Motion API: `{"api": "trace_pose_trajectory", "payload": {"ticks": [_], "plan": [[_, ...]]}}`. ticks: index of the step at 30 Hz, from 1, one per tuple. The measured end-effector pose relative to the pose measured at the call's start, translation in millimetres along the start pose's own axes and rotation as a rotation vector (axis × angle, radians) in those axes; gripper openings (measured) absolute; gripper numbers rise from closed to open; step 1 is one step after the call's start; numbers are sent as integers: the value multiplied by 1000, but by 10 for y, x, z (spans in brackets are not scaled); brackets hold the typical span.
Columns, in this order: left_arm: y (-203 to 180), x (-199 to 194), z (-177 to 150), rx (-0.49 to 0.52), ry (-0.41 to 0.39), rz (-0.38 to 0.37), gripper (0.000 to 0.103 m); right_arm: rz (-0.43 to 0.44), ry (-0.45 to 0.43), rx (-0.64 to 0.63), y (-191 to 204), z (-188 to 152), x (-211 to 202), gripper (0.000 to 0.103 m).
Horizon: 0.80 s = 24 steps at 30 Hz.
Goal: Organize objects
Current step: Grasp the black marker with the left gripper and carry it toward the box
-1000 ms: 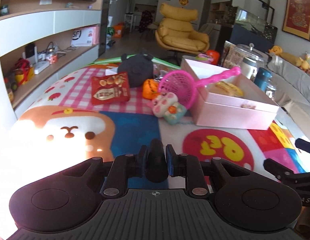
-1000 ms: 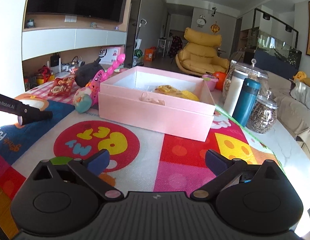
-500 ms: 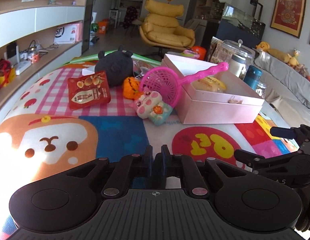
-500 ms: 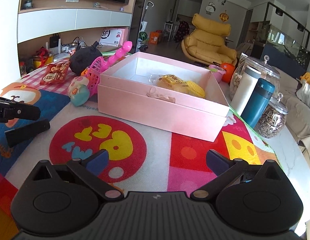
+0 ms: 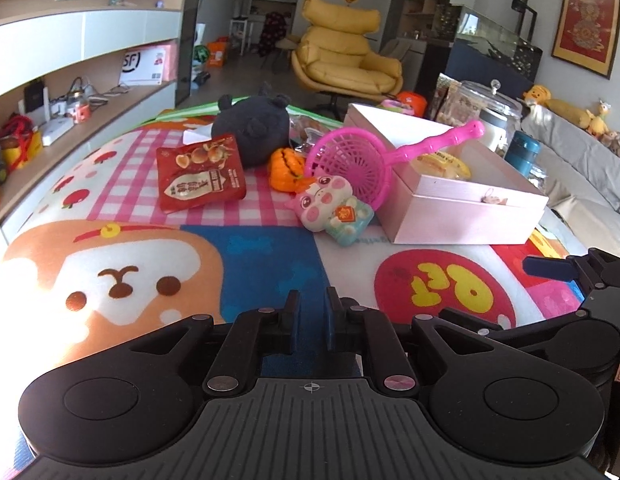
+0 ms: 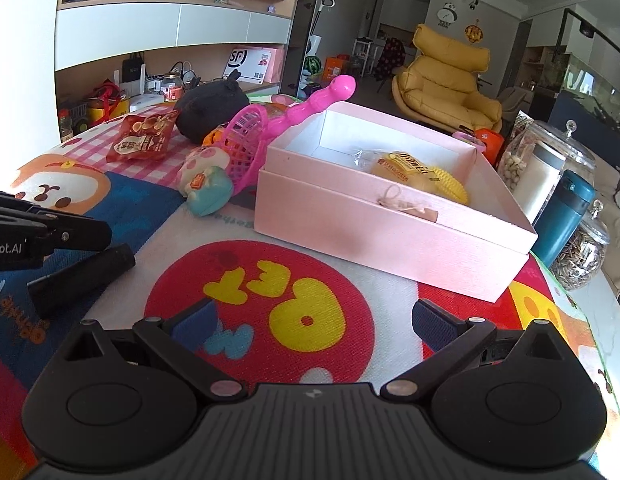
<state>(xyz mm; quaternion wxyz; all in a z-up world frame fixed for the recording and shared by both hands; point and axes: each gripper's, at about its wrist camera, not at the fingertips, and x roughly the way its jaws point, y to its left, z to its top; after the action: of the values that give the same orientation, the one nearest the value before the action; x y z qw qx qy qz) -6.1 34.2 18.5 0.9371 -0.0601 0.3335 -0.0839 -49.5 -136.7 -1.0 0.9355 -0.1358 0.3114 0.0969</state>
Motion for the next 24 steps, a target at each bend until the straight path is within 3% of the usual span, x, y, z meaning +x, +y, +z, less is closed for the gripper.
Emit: {"api": "trace_pose_trajectory", "payload": {"ticks": [5, 9, 11, 14, 18, 24], "plan": [[25, -133, -34, 20, -3, -48, 14, 8, -12, 22, -72, -10, 1, 103], [-38, -218, -179, 105, 4, -8, 15, 17, -11, 47, -119, -13, 22, 103], [-26, -162, -221, 89, 45, -3, 17, 22, -8, 54, -128, -10, 31, 103], [-63, -164, -222, 92, 31, -13, 26, 24, -7, 58, -128, -12, 41, 103], [-92, -136, -144, 24, 42, -100, 25, 21, -6, 61, -126, -11, 47, 103], [-180, -129, -87, -11, 33, -150, 25, 9, -9, 82, -151, -17, 53, 103]]}}
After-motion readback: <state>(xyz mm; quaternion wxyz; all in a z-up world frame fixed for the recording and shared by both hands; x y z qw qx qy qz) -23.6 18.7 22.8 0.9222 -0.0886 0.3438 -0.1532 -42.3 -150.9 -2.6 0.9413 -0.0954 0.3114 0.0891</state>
